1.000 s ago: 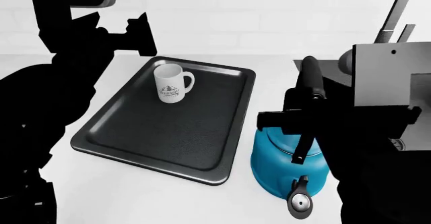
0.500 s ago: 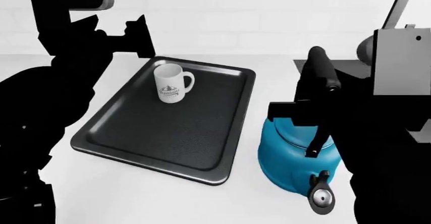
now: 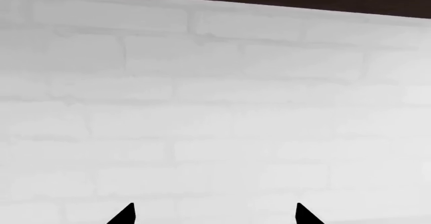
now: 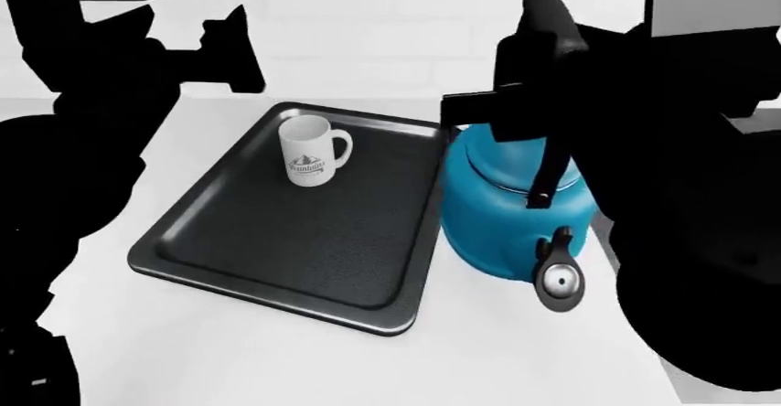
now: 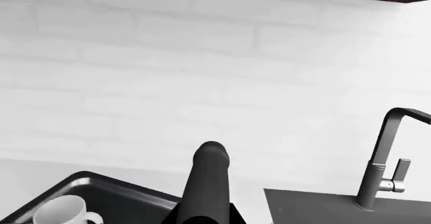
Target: Pick the kettle from the counter and place it on the tray. Then pick the mug from the cabinet and place it on the tray. Then close the cabinet doors.
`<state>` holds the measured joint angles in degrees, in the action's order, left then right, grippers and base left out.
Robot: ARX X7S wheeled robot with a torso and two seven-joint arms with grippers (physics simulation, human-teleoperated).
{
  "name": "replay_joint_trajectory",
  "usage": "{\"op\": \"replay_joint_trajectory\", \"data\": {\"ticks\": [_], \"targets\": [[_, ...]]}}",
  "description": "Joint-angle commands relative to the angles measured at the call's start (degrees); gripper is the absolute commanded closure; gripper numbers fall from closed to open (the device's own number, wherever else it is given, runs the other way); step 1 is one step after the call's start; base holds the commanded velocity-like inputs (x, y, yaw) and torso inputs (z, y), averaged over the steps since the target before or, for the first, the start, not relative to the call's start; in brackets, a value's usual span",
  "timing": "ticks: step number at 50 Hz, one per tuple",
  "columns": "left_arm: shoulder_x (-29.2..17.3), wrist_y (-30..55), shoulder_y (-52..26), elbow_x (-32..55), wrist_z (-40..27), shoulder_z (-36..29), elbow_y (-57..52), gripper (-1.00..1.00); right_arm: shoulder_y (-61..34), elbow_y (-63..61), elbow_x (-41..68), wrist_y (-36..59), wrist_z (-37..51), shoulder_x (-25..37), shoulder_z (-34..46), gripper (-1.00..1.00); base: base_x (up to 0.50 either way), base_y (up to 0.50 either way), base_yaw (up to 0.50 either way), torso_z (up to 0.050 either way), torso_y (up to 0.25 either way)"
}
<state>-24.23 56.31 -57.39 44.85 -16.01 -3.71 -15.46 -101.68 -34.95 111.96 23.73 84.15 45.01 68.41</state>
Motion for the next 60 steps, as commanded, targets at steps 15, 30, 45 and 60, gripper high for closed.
{"op": "replay_joint_trajectory", "data": {"ticks": [15,30,45,60], "targets": [[-3.01,-0.52,3.38,2.69,0.25,4.27,-3.56,-1.00,-6.59,27.60,-2.93,3.15,-17.09,-20.51,1.12,1.00,0.00,0.00,0.00,0.001,0.001],[-4.30,-1.39,5.25,3.39,0.56,6.44,-3.28,-1.00,-5.86,41.53,-4.69,3.53,-25.50,-30.50,3.57,1.00,0.00,0.00,0.00,0.000,0.001],[-4.98,-4.66,8.08,1.51,2.50,6.20,-1.43,-1.00,-0.51,49.15,-10.30,0.62,-29.17,-34.90,7.39,1.00,0.00,0.00,0.00,0.000,0.001],[-5.22,-4.59,8.60,1.69,1.98,6.33,-1.65,-1.00,3.07,48.58,-11.01,-0.99,-29.53,-35.41,8.00,1.00,0.00,0.00,0.00,0.001,0.001]]}}
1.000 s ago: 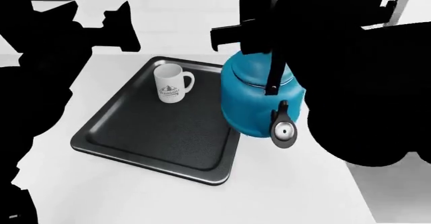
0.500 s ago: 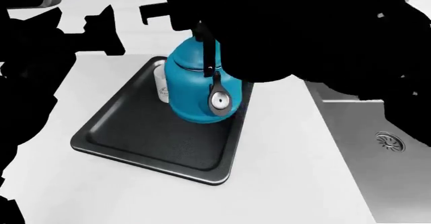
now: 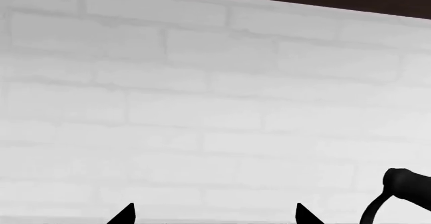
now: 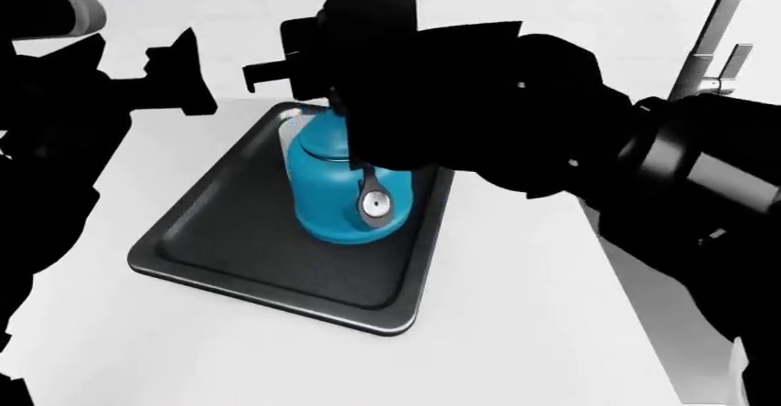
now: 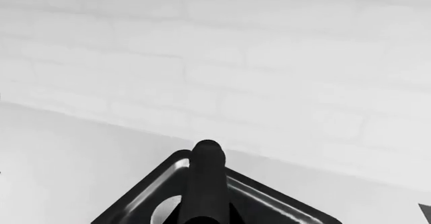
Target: Pick the kettle from the counter and place it on the tray. Then pick the mug from the cabinet and place it on the tray. Then close the cabinet doors.
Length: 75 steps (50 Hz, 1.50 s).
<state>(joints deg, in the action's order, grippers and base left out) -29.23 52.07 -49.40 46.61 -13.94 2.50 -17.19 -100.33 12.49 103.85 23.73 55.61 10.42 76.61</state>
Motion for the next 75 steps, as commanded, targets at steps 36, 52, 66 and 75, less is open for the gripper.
{"op": "replay_joint_trajectory", "data": {"ticks": [36,52,66,75], "targets": [[-0.58,1.05,-0.30,2.47,-1.50,1.24,-1.98,-1.00,-1.20,-9.76,-6.24,-4.01,2.91,5.08,-3.53,-1.00,0.00,0.00,0.00,0.000,0.001],[-3.82,11.15,-6.44,22.32,-17.95,13.16,-27.03,-1.00,-1.87,-60.64,-14.97,-4.49,28.19,37.98,-8.47,-1.00,0.00,0.00,0.00,0.000,0.000],[-8.29,11.14,-5.13,38.84,-31.91,20.69,-41.65,-1.00,-21.01,-72.49,-41.35,-24.40,34.37,60.05,39.20,-1.00,0.00,0.00,0.00,0.000,0.000],[-9.95,9.20,-3.07,38.26,-31.82,23.12,-42.55,-1.00,-31.89,-72.49,-45.12,-29.57,34.38,62.83,54.70,-1.00,0.00,0.00,0.00,0.000,0.000]]}}
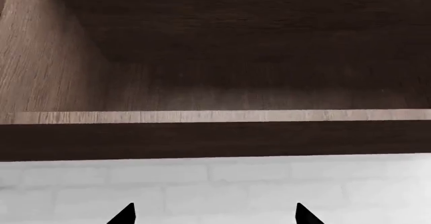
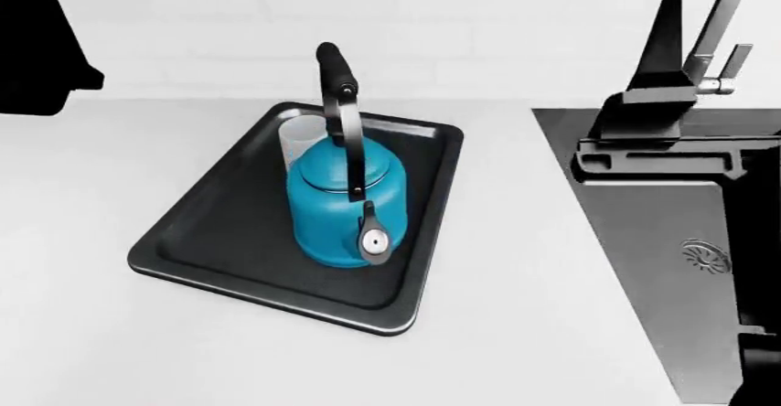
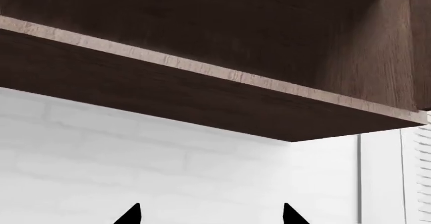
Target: Pick the kettle from the counter and place it on the tray. Then pick the mug from the cabinet and place it on the tray. Then close the cabinet doors.
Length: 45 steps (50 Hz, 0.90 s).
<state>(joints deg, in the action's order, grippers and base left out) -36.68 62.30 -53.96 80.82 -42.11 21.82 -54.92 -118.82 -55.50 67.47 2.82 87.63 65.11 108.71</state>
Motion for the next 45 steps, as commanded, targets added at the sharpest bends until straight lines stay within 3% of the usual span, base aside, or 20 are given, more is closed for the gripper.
{"op": "replay_joint_trajectory", "data": {"ticks": [1,25,45], "targets": [[-2.89,-1.31,1.44,4.35,-3.88,3.83,-4.89,-1.00,-13.05,-4.49,-8.82,-8.41,2.36,8.24,22.30,-1.00,0.00,0.02,0.00,0.000,0.000],[-6.50,-7.90,5.89,1.60,-2.82,1.98,-4.67,-1.00,0.78,-4.49,-8.52,-3.43,2.36,8.67,7.42,-1.00,0.00,0.48,0.00,0.000,0.000],[-8.18,-9.29,5.77,0.46,-3.50,1.78,-3.36,-1.00,5.48,-4.49,-7.44,-1.07,2.36,7.87,1.27,-1.00,0.00,0.50,0.00,0.000,0.000]]}}
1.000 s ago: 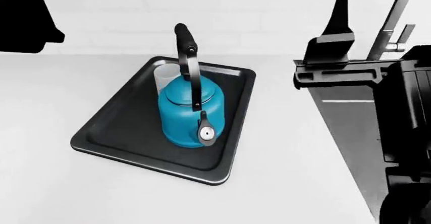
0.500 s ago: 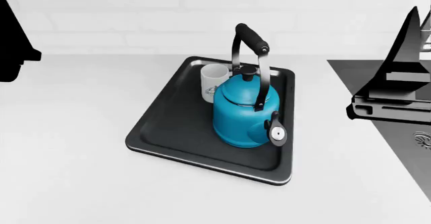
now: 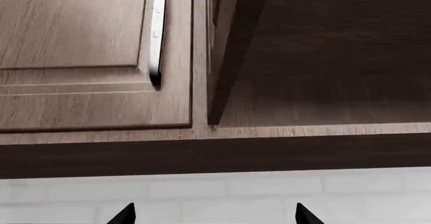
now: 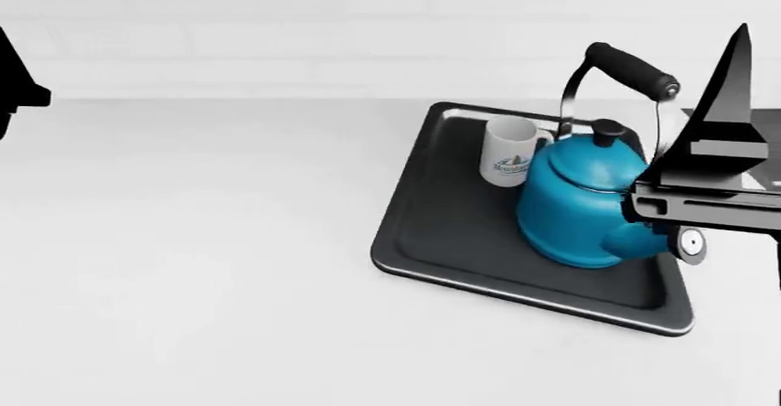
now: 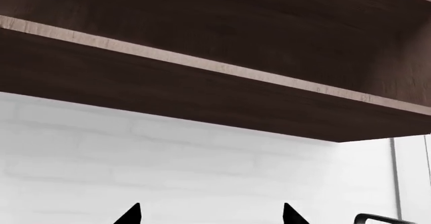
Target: Pick the kettle from the counter and place it on the tray. Then pick the mug from the cabinet and place it on the tray. Then close the cabinet doors.
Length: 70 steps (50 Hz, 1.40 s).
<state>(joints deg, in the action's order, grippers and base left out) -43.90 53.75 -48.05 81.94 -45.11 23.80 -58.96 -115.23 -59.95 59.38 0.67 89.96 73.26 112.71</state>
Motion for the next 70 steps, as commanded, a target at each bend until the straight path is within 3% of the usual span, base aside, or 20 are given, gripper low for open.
{"op": "replay_joint_trajectory", "data": {"ticks": [1,7,11,15,18,21,27,37,41,43,52,57,61,65,70], "targets": [[-1.07,-0.75,-0.35,-0.74,-0.72,-0.24,0.84,-1.00,1.78,-0.05,0.83,1.11,0.03,-0.28,-2.77,-1.00,0.00,0.50,0.00,0.000,0.000],[-1.94,-1.05,-1.39,0.43,-2.56,0.02,2.23,-1.00,-0.01,-0.05,1.99,0.20,0.03,-0.39,-1.39,-1.00,0.00,0.42,0.00,0.000,0.000],[-5.25,1.37,-4.27,0.11,-9.07,-1.27,3.45,-1.00,-0.03,-0.05,3.42,0.75,0.02,-0.28,-1.80,-1.00,0.00,0.00,0.00,0.000,0.000],[-9.78,6.11,-14.86,-1.28,-17.98,-8.00,7.80,-1.00,2.17,-0.05,4.95,2.08,0.03,0.48,-4.95,-1.00,0.00,0.00,0.00,0.000,0.000],[-11.55,9.08,-24.28,-4.93,-20.00,-13.88,11.67,-1.00,3.69,-0.05,5.28,2.67,0.02,0.49,-6.52,-1.00,0.00,0.00,0.00,0.000,0.000],[-11.54,11.39,-36.22,-9.50,-17.10,-21.09,15.58,-1.00,2.73,-0.05,5.32,2.34,0.02,0.82,-5.29,-1.00,0.00,0.00,0.00,0.000,0.000],[-8.03,12.10,-58.08,-23.72,-5.09,-36.95,24.82,-1.00,0.53,-0.05,4.49,1.39,0.02,1.15,-1.14,-1.00,0.00,0.00,0.00,0.000,0.000],[4.83,4.76,-76.92,-32.08,11.52,-47.32,45.71,-1.00,-6.73,-0.05,2.16,-1.74,0.02,1.82,9.51,-1.00,0.00,0.00,0.00,0.000,0.000],[10.17,3.51,-81.53,-34.07,14.86,-50.31,52.97,-1.00,-15.27,-0.05,1.76,-3.46,0.02,1.56,18.12,-1.00,0.00,0.00,0.00,0.000,0.000],[12.53,2.92,-83.31,-34.72,15.66,-50.84,56.19,-1.00,-19.38,-0.05,1.05,-4.53,0.02,1.38,22.97,-1.00,0.00,0.00,0.00,0.000,0.000],[22.30,2.73,-86.85,-36.06,20.74,-48.21,64.77,-1.00,-19.70,-0.05,0.01,-4.28,0.02,1.39,23.74,-1.00,0.00,0.00,0.00,0.001,0.000],[35.09,10.13,-86.94,-50.54,32.61,-32.24,66.99,-1.00,-19.72,-0.05,-0.39,-4.71,0.02,0.78,23.65,-1.00,0.00,0.00,0.00,0.002,0.000],[42.12,14.08,-86.94,-59.65,39.59,-24.06,66.88,-1.00,-19.73,-0.05,-1.74,-5.67,0.01,1.00,25.15,-1.00,0.00,0.00,0.00,0.000,0.003],[43.67,14.80,-86.94,-55.77,38.11,-22.61,67.61,-1.00,-19.73,-0.05,-3.42,-6.52,0.01,1.23,26.90,-1.00,0.00,0.00,0.00,0.000,0.003],[43.85,13.10,-86.94,-51.33,37.51,-26.67,70.64,-1.00,-19.74,-0.05,-3.91,-6.99,0.00,0.69,27.42,-1.00,0.00,0.00,0.00,0.002,0.004]]}}
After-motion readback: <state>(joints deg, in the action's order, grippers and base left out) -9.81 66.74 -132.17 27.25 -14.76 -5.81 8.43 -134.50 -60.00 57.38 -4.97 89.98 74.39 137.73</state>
